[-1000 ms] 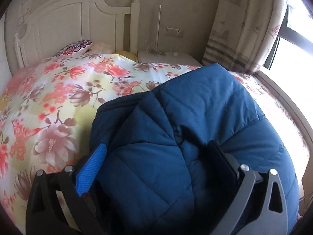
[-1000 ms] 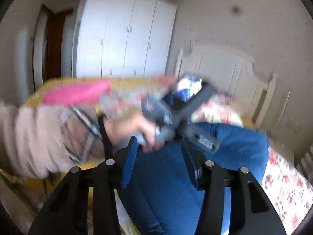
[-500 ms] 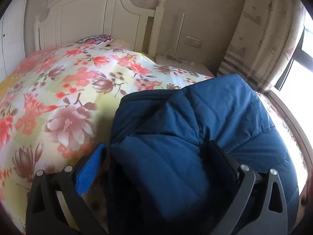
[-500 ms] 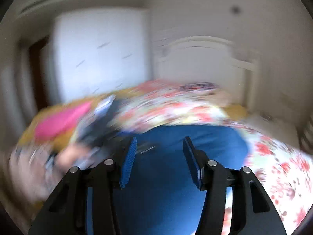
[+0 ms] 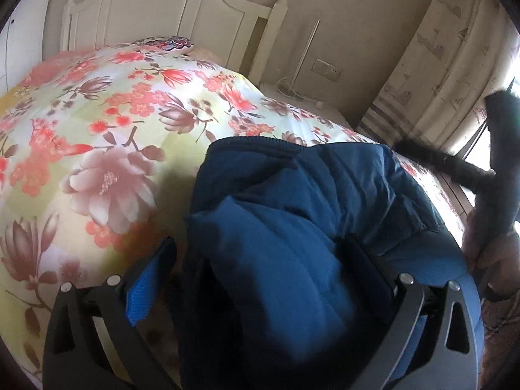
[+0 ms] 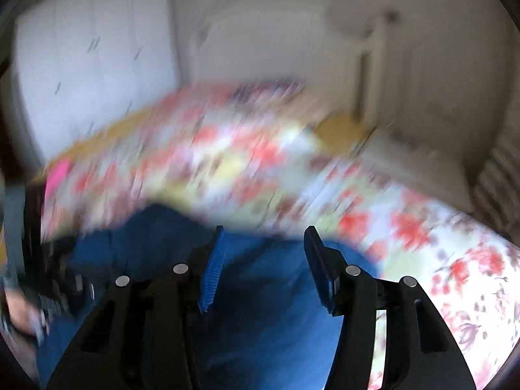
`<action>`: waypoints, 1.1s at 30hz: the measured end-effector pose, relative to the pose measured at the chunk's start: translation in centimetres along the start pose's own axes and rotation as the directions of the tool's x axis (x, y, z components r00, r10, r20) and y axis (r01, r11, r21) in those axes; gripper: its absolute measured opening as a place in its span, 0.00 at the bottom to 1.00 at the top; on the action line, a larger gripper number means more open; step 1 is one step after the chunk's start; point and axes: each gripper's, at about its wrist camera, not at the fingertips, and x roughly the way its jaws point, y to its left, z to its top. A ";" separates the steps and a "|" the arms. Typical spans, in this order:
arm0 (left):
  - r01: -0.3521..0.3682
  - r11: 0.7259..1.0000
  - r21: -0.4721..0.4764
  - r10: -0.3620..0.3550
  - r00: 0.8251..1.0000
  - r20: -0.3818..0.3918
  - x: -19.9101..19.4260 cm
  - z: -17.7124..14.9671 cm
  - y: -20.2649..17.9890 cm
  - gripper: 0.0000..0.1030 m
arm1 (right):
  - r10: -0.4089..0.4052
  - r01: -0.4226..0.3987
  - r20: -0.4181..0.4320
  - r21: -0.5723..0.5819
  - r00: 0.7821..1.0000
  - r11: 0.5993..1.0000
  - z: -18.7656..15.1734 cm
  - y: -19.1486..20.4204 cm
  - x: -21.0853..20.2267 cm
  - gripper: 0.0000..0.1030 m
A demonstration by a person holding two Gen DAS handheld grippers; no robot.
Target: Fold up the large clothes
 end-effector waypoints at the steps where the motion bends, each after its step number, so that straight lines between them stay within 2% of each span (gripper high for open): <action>1: -0.005 1.000 0.003 0.005 1.000 0.003 0.0 0.0 -0.1 0.98 | -0.022 0.022 0.008 0.013 1.000 1.000 -0.3 0.0 0.3 0.51; 2: -0.012 1.000 0.005 0.012 1.000 0.008 -0.1 -0.1 -0.1 0.98 | -0.034 0.035 -0.027 0.016 0.999 0.999 -0.6 -0.4 1.9 0.51; 3: -0.021 1.000 0.007 0.021 1.000 0.015 -0.2 -0.1 -0.2 0.98 | -0.037 0.036 -0.130 -0.006 0.991 0.999 -1.5 -0.5 4.1 0.52; 4: -0.027 1.000 0.007 0.027 0.999 0.022 -0.4 -0.2 -0.3 0.98 | -0.025 0.008 -0.270 -0.065 0.962 0.998 -3.4 -0.1 7.5 0.52; 5: -0.049 0.999 0.006 0.048 0.998 0.029 -0.5 -0.2 -0.3 0.98 | -0.026 0.007 -0.236 -0.080 0.971 0.997 -3.1 0.0 7.6 0.53; 7: -0.054 0.999 0.004 0.054 0.998 0.032 -0.6 -0.3 -0.2 0.98 | -0.043 0.020 -0.285 -0.084 0.957 0.996 -2.1 0.2 7.6 0.52; 9: -0.071 0.997 0.013 0.070 0.997 0.039 -0.8 -0.3 -0.5 0.98 | -0.123 0.086 -0.293 -0.137 0.948 0.987 -0.5 1.5 6.4 0.52; 10: -0.084 0.996 0.016 0.083 0.995 0.046 -0.9 -0.4 -0.6 0.98 | -0.130 0.093 -0.256 -0.152 0.958 0.984 0.1 2.2 5.4 0.52; 11: -0.093 0.995 0.019 0.092 0.994 0.052 -1.0 -0.4 -0.6 0.98 | -0.097 0.066 -0.195 -0.158 0.976 0.985 0.8 3.3 3.9 0.52; 13: -0.102 0.995 0.021 0.101 0.993 0.058 -1.1 -0.4 -0.7 0.98 | -0.035 0.012 -0.115 -0.197 0.993 0.980 1.3 5.4 2.7 0.56; 14: -0.104 0.994 0.022 0.103 0.993 0.060 -1.1 -0.4 -0.7 0.98 | -0.020 -0.009 -0.126 -0.228 0.992 0.974 1.1 6.2 3.2 0.61; 16: -0.121 0.992 0.026 0.119 0.991 0.064 -1.3 -0.5 -0.8 0.98 | -0.052 -0.043 -0.330 -0.274 0.942 0.961 -0.7 7.0 7.4 0.63; 17: -0.150 0.988 0.030 0.148 0.987 0.059 -1.2 -0.5 -0.9 0.98 | -0.010 -0.076 -0.352 -0.231 0.936 0.970 -0.9 6.5 8.2 0.65; 19: -0.160 0.987 0.031 0.158 0.986 0.059 -1.2 -0.6 -0.9 0.98 | 0.061 -0.118 -0.378 -0.130 0.924 0.984 -0.5 4.9 8.6 0.66; 20: -0.159 0.987 0.032 0.157 0.986 0.057 -1.2 -0.6 -0.9 0.98 | 0.075 -0.124 -0.368 -0.109 0.927 0.986 -0.4 4.5 8.4 0.66; 22: -0.165 0.985 0.041 0.162 0.985 0.059 -1.2 -0.6 -1.0 0.98 | 0.040 -0.091 -0.326 -0.143 0.945 0.985 -0.7 4.9 7.5 0.67; 24: -0.168 0.985 0.043 0.165 0.984 0.062 -1.2 -0.6 -1.0 0.98 | 0.002 -0.056 -0.273 -0.190 0.962 0.980 -0.8 5.5 6.2 0.80; 26: -0.165 0.985 0.041 0.162 0.985 0.061 -1.2 -0.6 -0.9 0.98 | 0.030 -0.074 -0.233 -0.181 0.972 0.981 -0.8 5.5 4.6 0.87; 27: -0.166 0.985 0.041 0.163 0.985 0.062 -1.2 -0.6 -0.9 0.98 | 0.036 -0.073 -0.211 -0.169 0.977 0.983 -0.9 5.2 4.0 0.87; 31: -0.162 0.986 0.039 0.160 0.985 0.061 -1.2 -0.6 -0.8 0.98 | -0.024 0.016 -0.076 -0.104 0.997 0.994 -1.0 3.9 -0.3 0.89; 32: -0.161 0.986 0.038 0.159 0.985 0.060 -1.1 -0.6 -0.8 0.98 | -0.045 0.038 -0.069 -0.104 0.997 0.994 -1.4 3.8 -0.5 0.90; 33: -0.161 0.986 0.038 0.159 0.986 0.060 -1.2 -0.7 -0.8 0.98 | -0.076 0.064 -0.100 -0.116 0.992 0.991 -2.2 3.7 0.1 0.91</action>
